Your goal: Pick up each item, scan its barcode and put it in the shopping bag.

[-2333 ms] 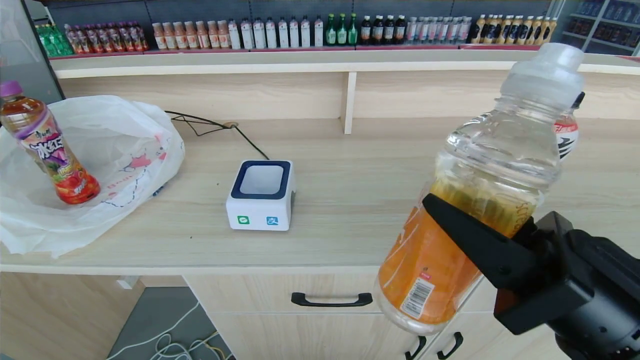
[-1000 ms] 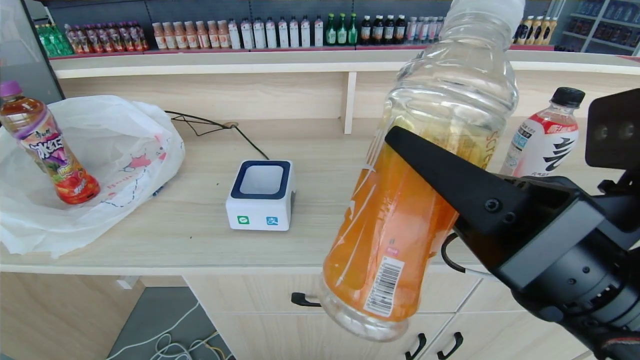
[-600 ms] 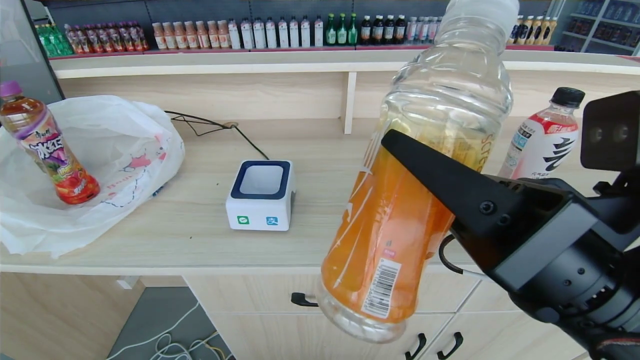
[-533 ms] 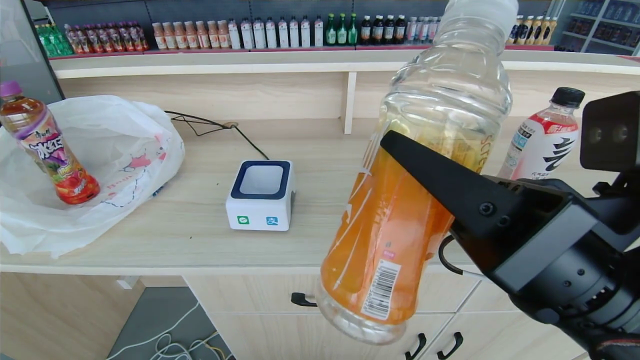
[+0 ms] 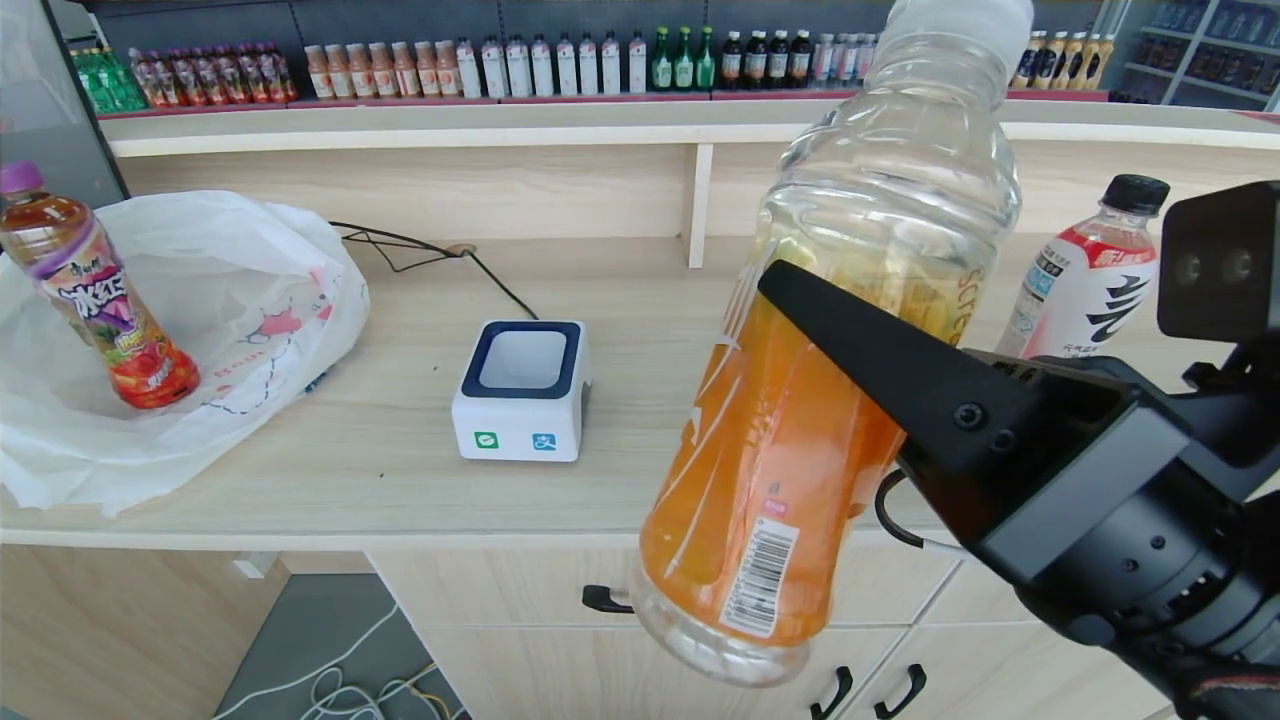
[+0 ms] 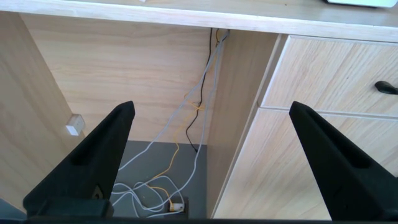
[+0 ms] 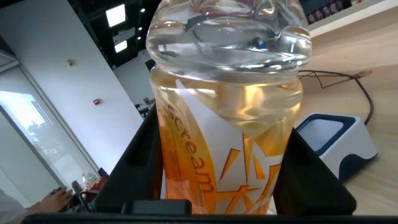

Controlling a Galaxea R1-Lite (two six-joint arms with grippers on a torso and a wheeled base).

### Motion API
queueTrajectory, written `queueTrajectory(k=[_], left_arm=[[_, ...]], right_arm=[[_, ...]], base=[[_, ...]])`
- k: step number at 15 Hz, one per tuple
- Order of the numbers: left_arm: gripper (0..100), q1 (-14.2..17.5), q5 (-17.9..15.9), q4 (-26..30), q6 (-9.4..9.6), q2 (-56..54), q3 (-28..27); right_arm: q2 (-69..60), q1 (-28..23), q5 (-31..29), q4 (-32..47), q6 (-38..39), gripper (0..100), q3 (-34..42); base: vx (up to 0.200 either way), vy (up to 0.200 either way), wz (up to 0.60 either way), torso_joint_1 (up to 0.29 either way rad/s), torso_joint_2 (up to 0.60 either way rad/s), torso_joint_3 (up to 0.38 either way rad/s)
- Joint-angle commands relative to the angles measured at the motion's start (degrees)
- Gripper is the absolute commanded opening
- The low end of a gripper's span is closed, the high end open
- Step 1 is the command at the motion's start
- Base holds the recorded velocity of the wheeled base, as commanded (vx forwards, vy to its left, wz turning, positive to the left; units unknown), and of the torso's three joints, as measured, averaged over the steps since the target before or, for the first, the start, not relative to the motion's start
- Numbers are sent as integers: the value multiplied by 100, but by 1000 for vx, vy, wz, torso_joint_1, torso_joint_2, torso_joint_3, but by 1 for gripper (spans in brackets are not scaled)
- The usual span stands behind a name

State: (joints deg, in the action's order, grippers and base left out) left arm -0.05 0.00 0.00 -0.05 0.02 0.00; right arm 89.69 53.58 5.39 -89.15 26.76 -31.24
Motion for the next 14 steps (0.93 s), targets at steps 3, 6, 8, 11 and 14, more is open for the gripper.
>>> queueTrajectory(k=[3, 6, 8, 11, 14], left_arm=[[100, 5, 0, 0, -4, -2, 0], [100, -4, 0, 0, -4, -2, 0], [100, 5, 0, 0, -4, -2, 0], [100, -4, 0, 0, -4, -2, 0], [100, 5, 0, 0, -4, -2, 0]], right_arm=[[-57, 4, -38, -6, -356, 0, 4], [5, 4, -178, 3, -751, 0, 66], [67, -5, -354, 38, -1103, 0, 66], [102, 4, -750, 372, -1876, 0, 57], [190, -14, -1514, 592, -2553, 0, -57]], base=[[0, 0, 0, 0, 0, 0], [0, 0, 0, 0, 0, 0], [0, 0, 0, 0, 0, 0], [0, 0, 0, 0, 0, 0], [0, 0, 0, 0, 0, 0]])
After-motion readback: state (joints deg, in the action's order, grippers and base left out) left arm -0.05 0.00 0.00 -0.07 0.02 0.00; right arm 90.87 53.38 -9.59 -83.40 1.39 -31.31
